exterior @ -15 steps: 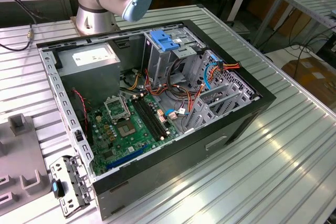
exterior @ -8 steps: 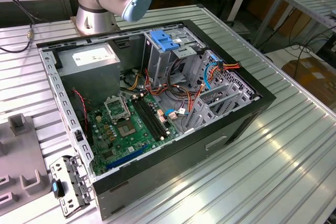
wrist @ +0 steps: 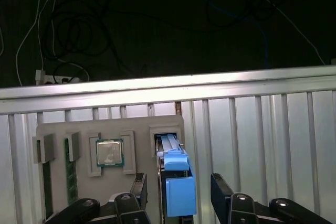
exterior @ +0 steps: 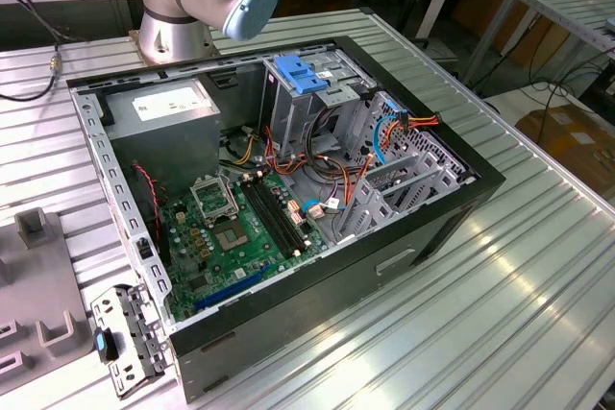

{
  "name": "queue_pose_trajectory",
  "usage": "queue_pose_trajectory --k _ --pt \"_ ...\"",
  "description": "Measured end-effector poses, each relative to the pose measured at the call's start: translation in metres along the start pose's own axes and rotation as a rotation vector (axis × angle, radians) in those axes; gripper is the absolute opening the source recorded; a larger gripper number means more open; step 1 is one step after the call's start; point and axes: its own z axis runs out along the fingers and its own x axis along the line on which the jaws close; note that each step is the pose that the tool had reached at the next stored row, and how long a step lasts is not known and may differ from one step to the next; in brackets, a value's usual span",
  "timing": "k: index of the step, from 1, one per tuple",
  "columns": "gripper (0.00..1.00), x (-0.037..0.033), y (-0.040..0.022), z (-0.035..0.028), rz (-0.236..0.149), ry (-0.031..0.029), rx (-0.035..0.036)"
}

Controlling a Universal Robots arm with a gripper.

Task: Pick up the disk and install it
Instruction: 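Pick up the disk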

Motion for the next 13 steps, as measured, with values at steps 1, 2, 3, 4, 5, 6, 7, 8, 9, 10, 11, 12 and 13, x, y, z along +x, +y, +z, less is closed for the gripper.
queue_pose_trajectory --k 1,2,3,4,5,6,7,8,9,10,11,12,13 --pt "0.60 0.0001 0.0009 0.0026 0.000 0.0006 0.0001" --pt "0.60 0.0002 0.0011 0.0043 0.000 0.0014 0.0001" --pt "0.60 0.0003 0.0013 0.0081 0.000 0.0029 0.0000" --pt "0.60 0.0003 0.0013 0.0109 0.000 0.0033 0.0001" --pt "0.60 0.0003 0.0013 0.0127 0.000 0.0034 0.0002" --pt "0.60 0.0003 0.0012 0.0145 0.000 0.0034 0.0002" --pt "0.60 0.0004 0.0012 0.0164 0.000 0.0034 0.0001" --pt "0.60 0.0004 0.0012 0.0197 0.000 0.0034 0.0001" --pt "0.60 0.0005 0.0011 0.0219 0.000 0.0034 0.0002" --pt "0.60 0.0005 0.0011 0.0228 0.000 0.0035 0.0003" --pt "0.60 0.0005 0.0011 0.0228 0.000 0.0037 0.0001" --pt "0.60 0.0005 0.0011 0.0228 0.000 0.0037 0.0001" --pt "0.60 0.0005 0.0011 0.0228 0.000 0.0037 0.0001"
